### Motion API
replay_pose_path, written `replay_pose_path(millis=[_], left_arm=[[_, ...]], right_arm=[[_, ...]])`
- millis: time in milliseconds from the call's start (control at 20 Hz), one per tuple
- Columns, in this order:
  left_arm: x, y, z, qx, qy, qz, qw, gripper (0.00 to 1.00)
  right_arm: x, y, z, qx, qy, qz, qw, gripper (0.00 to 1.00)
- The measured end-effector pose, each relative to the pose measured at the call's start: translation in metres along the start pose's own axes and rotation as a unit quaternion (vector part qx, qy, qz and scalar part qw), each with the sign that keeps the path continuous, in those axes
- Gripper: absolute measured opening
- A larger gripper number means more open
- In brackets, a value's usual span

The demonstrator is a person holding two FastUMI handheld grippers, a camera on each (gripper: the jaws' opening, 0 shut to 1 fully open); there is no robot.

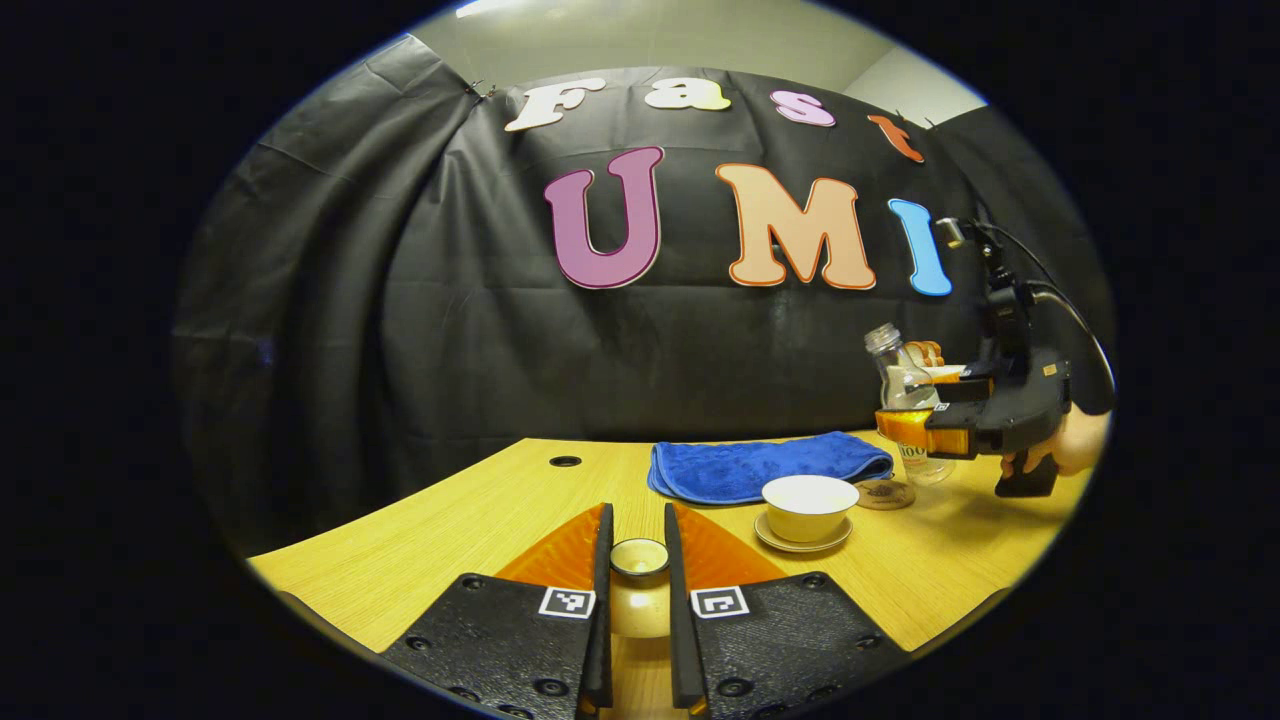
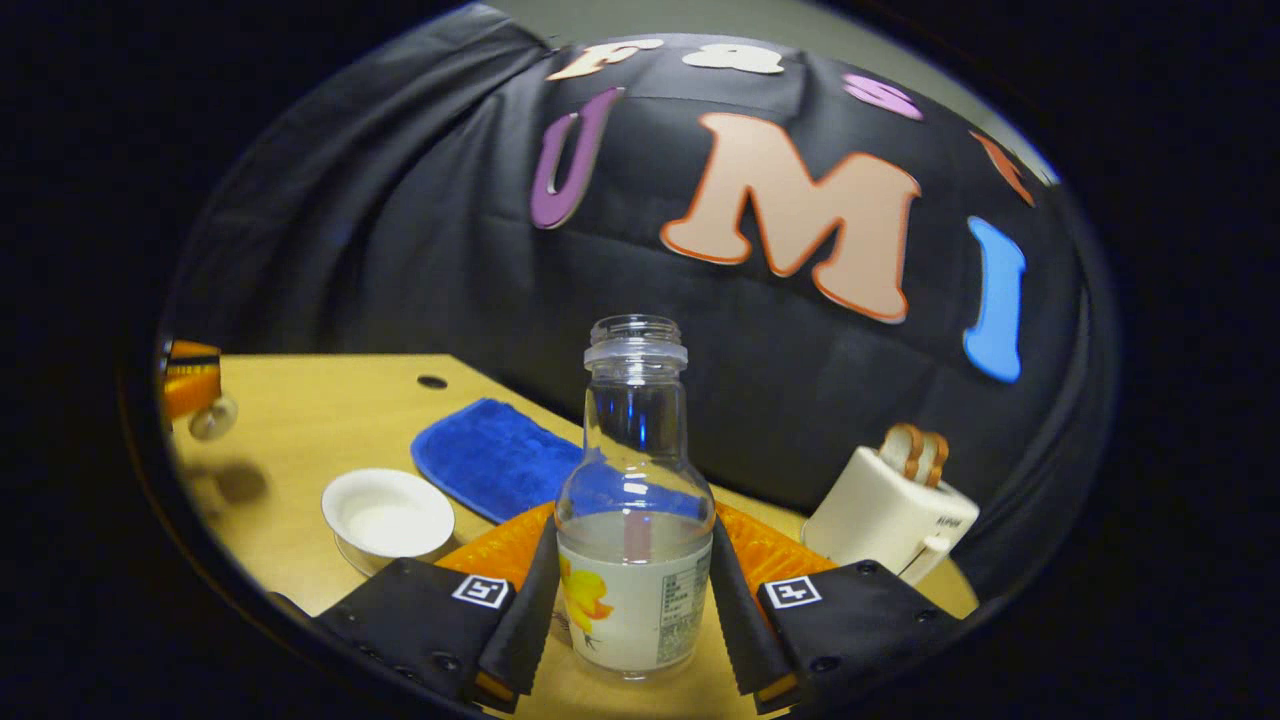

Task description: Open the teacup lid with one hand, grasp the water bottle and pour water into the teacup with the other hand; after pouring, place the water bottle on the coaster and then close the teacup lid.

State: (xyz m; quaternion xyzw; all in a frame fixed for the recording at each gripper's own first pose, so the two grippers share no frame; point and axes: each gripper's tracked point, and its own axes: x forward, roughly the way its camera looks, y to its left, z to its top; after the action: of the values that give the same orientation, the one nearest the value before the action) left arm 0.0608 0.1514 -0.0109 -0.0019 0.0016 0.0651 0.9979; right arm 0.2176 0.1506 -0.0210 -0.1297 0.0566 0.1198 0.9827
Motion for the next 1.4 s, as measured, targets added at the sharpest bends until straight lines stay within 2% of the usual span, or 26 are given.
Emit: replay_pose_path(millis=[50, 200, 350, 900, 1400], left_arm=[[0.000, 0.000, -0.001, 0.000, 0.000, 0.000, 1.000, 0.20], [0.000, 0.000, 0.000, 0.000, 0.000, 0.000, 1.000, 0.20], [0.001, 0.001, -0.001, 0.000, 0.000, 0.000, 1.000, 0.20], [0.000, 0.000, 0.000, 0.000, 0.000, 0.000, 1.000, 0.20], [0.000, 0.001, 0.000, 0.000, 0.001, 0.000, 1.000, 0.20]], right_arm=[[0.003, 0.002, -0.003, 0.034, -0.002, -0.005, 0.999, 0.75], [0.005, 0.005, -0.003, 0.116, -0.013, -0.022, 0.993, 0.77], [0.008, 0.007, -0.002, 0.158, -0.014, -0.028, 0.987, 0.77], [0.035, -0.008, -0.008, 0.199, -0.032, -0.061, 0.978, 0.76], [0.031, 0.010, -0.010, 0.121, -0.040, -0.059, 0.990, 0.77]])
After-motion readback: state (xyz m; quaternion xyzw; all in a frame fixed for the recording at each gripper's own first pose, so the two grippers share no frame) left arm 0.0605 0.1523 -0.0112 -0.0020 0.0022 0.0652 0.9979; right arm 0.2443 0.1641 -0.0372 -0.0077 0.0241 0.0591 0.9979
